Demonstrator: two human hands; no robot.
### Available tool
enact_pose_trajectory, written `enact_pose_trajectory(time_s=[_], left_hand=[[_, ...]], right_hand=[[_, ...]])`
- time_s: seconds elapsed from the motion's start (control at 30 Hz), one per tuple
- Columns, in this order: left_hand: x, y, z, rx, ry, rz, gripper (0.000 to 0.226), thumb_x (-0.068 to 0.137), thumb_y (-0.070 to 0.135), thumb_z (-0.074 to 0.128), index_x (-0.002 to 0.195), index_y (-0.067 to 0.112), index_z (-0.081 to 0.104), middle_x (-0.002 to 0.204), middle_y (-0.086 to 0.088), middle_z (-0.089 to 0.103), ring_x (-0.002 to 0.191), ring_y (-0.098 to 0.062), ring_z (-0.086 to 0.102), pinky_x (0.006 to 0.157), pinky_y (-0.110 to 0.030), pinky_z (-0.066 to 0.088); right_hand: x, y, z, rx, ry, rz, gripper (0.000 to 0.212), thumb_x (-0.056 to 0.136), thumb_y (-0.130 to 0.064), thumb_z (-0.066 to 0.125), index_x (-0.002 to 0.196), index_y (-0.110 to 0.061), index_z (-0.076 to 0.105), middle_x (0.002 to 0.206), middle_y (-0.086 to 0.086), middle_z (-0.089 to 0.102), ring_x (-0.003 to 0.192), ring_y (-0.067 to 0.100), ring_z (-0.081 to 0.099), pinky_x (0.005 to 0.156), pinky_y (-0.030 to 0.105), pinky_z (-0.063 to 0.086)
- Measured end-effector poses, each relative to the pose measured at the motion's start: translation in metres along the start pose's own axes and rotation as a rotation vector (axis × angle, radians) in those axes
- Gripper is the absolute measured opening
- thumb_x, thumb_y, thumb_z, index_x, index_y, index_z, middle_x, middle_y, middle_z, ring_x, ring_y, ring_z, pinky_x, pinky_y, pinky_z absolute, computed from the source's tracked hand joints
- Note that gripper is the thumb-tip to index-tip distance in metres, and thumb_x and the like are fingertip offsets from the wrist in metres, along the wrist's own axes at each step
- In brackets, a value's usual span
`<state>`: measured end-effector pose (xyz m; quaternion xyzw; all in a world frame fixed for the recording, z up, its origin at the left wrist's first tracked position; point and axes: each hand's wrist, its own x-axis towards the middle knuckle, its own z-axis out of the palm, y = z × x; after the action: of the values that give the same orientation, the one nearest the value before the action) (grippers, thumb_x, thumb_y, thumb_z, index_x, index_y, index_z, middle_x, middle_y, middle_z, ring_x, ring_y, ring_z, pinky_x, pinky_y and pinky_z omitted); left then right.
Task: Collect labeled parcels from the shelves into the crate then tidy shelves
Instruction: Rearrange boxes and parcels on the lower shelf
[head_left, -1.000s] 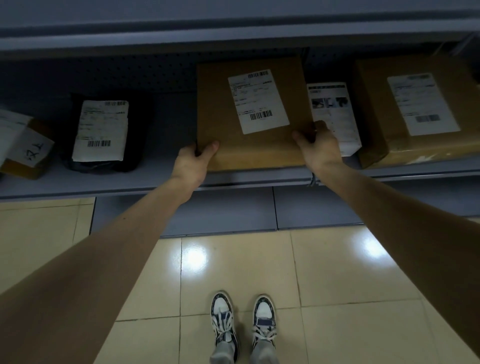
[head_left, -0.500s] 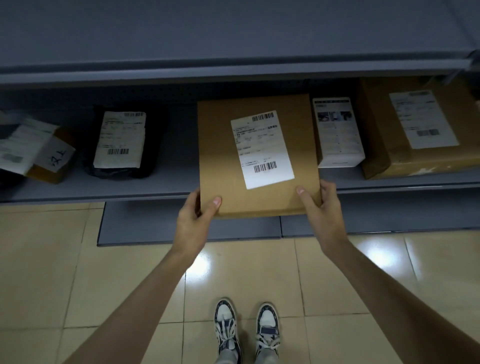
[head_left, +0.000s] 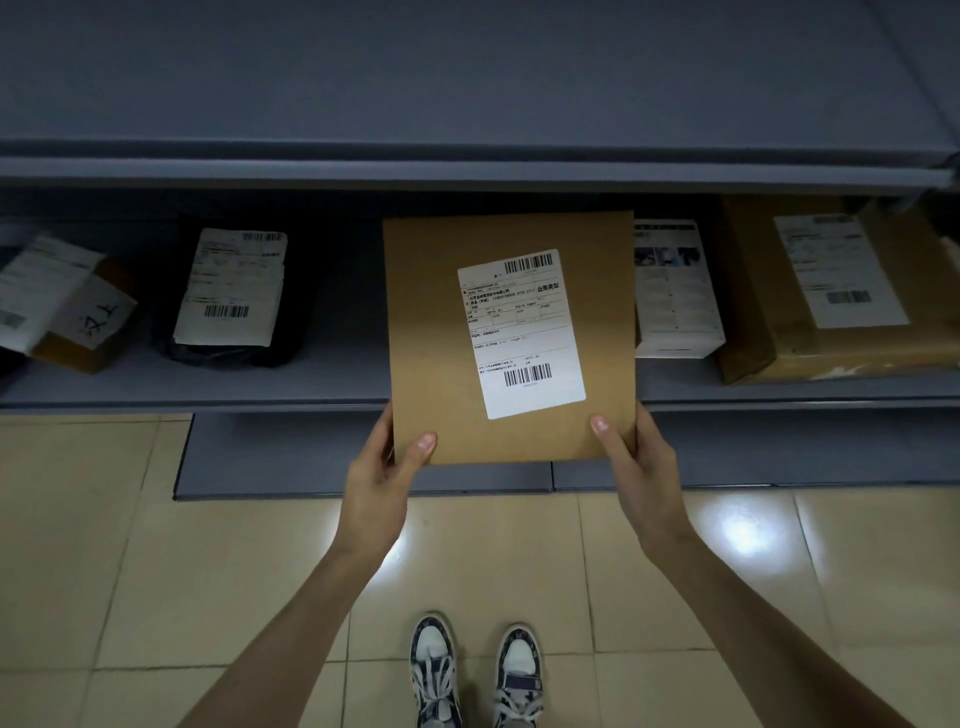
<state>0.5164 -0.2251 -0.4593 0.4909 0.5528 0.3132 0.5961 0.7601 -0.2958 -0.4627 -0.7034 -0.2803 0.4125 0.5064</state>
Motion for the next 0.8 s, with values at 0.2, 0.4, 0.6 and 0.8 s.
enact_pose_trajectory(time_s=[0.2, 0.4, 0.6, 0.8], left_hand=[[-0.001, -0.001, 0.000, 0.008, 0.010, 0.012, 0.047, 0.099, 0.015, 0.059, 0.146, 0.017, 0.049, 0.128, 0.009, 0.067, 0.119, -0.003, 0.062, 0.097, -0.012, 0.047], [-0.002, -0.001, 0.000, 0.012, 0.011, 0.022, 0.048, 0.099, 0.017, 0.059, 0.146, 0.016, 0.049, 0.130, 0.009, 0.066, 0.118, 0.000, 0.061, 0.095, -0.009, 0.046], [-0.002, -0.002, 0.001, 0.025, 0.011, 0.031, 0.046, 0.100, 0.018, 0.059, 0.146, 0.017, 0.049, 0.128, 0.011, 0.067, 0.119, -0.001, 0.061, 0.096, -0.011, 0.046], [0.006, 0.005, 0.003, 0.009, 0.037, 0.007, 0.038, 0.100, 0.023, 0.059, 0.138, 0.019, 0.057, 0.121, 0.012, 0.070, 0.113, 0.001, 0.063, 0.096, -0.011, 0.047]], right_hand=[[0.000, 0.001, -0.002, -0.014, -0.015, -0.010, 0.039, 0.098, -0.020, 0.057, 0.136, -0.016, 0.052, 0.118, -0.014, 0.065, 0.104, -0.008, 0.061, 0.083, 0.006, 0.047], [0.000, 0.001, -0.002, -0.021, -0.033, -0.011, 0.041, 0.099, -0.021, 0.056, 0.138, -0.015, 0.049, 0.120, -0.013, 0.063, 0.106, -0.007, 0.060, 0.085, 0.008, 0.048], [0.000, 0.003, -0.004, -0.063, -0.029, -0.016, 0.040, 0.098, -0.025, 0.057, 0.137, -0.019, 0.050, 0.120, -0.015, 0.063, 0.108, -0.005, 0.060, 0.088, 0.011, 0.049], [0.011, -0.009, -0.003, -0.130, -0.004, 0.027, 0.021, 0.097, -0.031, 0.059, 0.115, -0.021, 0.060, 0.103, -0.012, 0.067, 0.093, 0.000, 0.063, 0.076, 0.013, 0.051]])
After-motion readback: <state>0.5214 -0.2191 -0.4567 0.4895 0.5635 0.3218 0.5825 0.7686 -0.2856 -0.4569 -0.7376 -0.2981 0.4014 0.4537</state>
